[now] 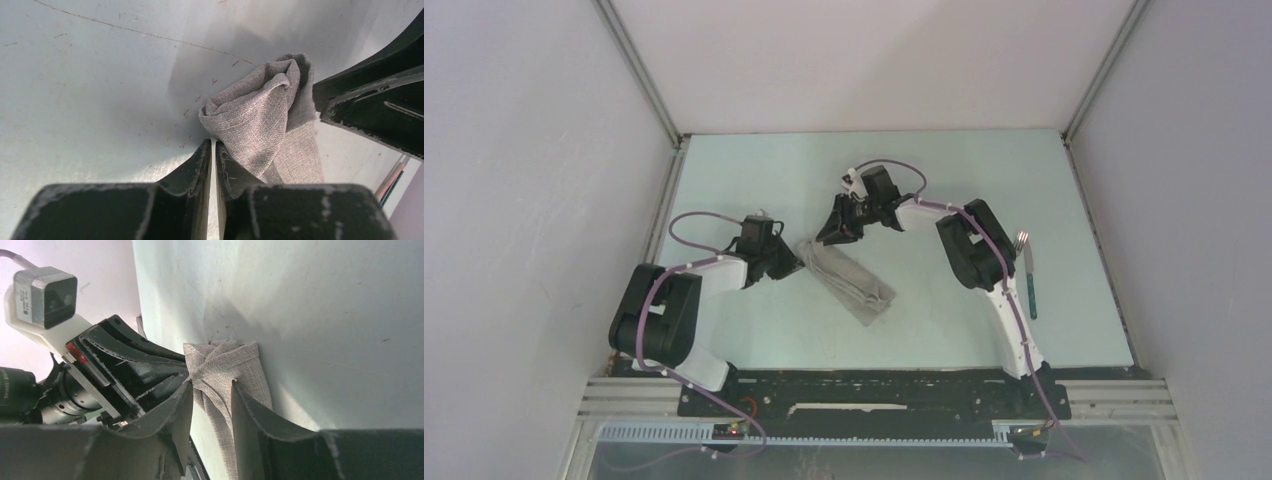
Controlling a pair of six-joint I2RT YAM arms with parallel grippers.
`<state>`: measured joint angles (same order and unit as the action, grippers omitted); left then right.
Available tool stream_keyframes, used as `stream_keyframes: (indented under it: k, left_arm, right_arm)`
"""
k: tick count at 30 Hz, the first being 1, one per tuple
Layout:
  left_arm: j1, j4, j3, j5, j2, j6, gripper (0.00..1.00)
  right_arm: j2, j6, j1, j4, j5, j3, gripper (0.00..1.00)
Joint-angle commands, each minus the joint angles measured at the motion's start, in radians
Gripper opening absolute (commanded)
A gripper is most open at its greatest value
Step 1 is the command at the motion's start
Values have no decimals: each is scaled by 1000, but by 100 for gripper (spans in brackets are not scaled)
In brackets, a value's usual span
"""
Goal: Fold the napkin into a case and place the utensils inside
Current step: Grasp the top corner of the smaller rectangle folded napkin from the folded napkin.
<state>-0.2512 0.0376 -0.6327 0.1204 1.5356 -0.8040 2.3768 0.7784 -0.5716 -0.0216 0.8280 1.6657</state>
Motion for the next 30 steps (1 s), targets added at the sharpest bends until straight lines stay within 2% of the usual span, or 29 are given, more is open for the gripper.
stream_keyframes:
  k: [1, 6, 10, 14, 16, 19, 21, 23, 28, 30]
  left_arm:
    - [10, 14, -21, 8, 14, 15, 15]
    - [10, 15, -19, 9, 12, 19, 15]
    - [10, 18, -21, 9, 15, 19, 15]
    - [10, 23, -21, 14, 16, 17, 15]
    - [10, 24, -20, 17, 14, 17, 15]
    - [10, 23, -18, 16, 12, 18, 15]
    - [10, 24, -18, 15, 12, 19, 15]
    - [12, 24, -20, 15, 16, 20, 15]
    - [13, 24, -25, 14, 24, 19, 15]
    - [13, 25, -23, 11, 24, 19, 15]
  right_arm:
    - [-23, -27, -29, 16, -22, 39, 43]
    - [-51, -72, -48, 85, -78, 42, 42]
    - [-93, -113, -59, 135, -122, 51, 46]
    - [-70, -102, -69, 154, -113, 76, 46]
    - [-66, -77, -70, 116, -95, 58, 43]
    - [-58, -11, -68, 36, -56, 24, 31]
    - [-59, 52, -61, -76, -31, -21, 27]
    - [-47, 118, -54, -169, 1, -54, 17]
    - [-30, 161, -51, -236, 9, -87, 15]
    - [-38, 191, -47, -286, 14, -124, 20]
